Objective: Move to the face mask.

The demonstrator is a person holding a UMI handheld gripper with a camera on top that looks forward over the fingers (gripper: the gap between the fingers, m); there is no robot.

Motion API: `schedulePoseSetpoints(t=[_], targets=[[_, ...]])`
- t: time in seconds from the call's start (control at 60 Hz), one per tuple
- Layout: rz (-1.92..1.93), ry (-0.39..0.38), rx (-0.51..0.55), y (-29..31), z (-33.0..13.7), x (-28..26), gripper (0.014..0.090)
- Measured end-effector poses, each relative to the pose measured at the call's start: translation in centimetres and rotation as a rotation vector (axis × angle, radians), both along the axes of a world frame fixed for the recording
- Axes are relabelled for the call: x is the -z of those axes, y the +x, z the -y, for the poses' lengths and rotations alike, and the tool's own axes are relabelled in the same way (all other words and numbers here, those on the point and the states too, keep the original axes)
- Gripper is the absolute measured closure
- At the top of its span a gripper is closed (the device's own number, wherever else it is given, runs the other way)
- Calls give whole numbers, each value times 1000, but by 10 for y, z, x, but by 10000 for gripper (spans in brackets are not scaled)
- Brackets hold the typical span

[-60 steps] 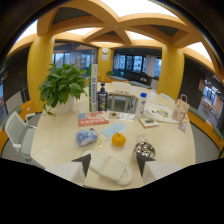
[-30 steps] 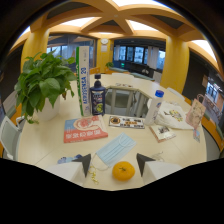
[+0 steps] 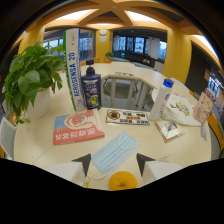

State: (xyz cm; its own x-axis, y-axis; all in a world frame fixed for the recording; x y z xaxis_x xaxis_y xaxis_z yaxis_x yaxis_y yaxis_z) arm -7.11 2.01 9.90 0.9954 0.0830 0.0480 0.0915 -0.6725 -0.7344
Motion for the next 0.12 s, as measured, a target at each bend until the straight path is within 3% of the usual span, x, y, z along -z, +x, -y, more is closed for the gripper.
schedulePoseSetpoints(t=[0.117], targets=[[-5, -10, -4, -1, 0, 1, 183]])
